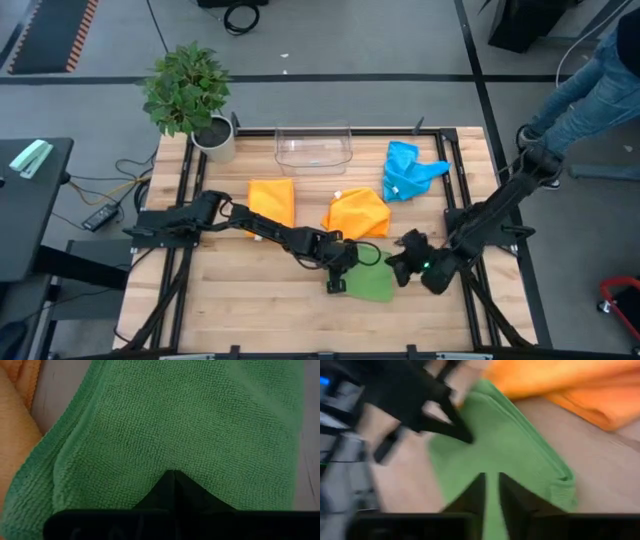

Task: Fold microfiber towels
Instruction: Fold the green microfiber cloth

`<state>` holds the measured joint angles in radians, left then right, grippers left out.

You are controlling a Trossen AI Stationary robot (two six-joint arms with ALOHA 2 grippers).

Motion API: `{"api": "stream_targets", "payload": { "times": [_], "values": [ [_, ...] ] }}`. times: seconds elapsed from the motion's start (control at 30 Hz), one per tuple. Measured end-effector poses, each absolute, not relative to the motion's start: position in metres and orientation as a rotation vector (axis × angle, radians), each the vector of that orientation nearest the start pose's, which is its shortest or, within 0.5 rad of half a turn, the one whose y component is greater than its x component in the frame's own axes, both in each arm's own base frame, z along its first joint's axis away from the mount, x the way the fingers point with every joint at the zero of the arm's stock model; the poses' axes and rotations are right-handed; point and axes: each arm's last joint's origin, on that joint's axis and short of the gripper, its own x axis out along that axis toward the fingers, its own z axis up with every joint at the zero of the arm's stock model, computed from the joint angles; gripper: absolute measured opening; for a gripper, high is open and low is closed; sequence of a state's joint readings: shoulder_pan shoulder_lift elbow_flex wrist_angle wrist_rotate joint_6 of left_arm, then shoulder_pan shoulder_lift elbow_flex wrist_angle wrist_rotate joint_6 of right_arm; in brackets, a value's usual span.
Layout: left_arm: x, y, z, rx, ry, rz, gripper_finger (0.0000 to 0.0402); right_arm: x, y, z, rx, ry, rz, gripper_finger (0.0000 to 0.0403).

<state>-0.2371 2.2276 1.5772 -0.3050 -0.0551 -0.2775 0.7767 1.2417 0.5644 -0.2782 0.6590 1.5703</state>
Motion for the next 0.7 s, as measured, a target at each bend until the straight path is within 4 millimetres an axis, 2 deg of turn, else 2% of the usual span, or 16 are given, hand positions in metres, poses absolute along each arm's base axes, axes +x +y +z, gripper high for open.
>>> {"api": "stream_targets", "payload": {
  "times": [0.03,0.1,0.23,0.43,0.57,0.7],
  "values": [
    [0.456,-0.108,0.133,-0.116,0.96,-0.035,0.0005,0.169,0.141,0.165,0.853,0.612,-0.456,0.0031],
    [0.456,-0.108,0.133,-0.12,0.961,-0.034,0.001,0.173,0.145,0.149,0.846,0.64,-0.499,0.0012],
    [0.455,-0.108,0.133,-0.122,0.969,-0.034,0.0015,0.174,0.148,0.129,0.845,0.705,-0.564,0.0005],
    [0.454,-0.109,0.132,-0.146,0.98,-0.053,0.0008,0.169,0.143,0.112,0.811,0.757,-0.687,0.0003],
    [0.454,-0.109,0.132,-0.154,0.985,-0.049,0.0016,0.166,0.14,0.114,0.811,0.753,-0.725,0.0003],
    [0.454,-0.109,0.132,-0.153,0.987,-0.049,0.0007,0.163,0.142,0.136,0.858,0.653,-0.658,0.0002]
  ]
}}
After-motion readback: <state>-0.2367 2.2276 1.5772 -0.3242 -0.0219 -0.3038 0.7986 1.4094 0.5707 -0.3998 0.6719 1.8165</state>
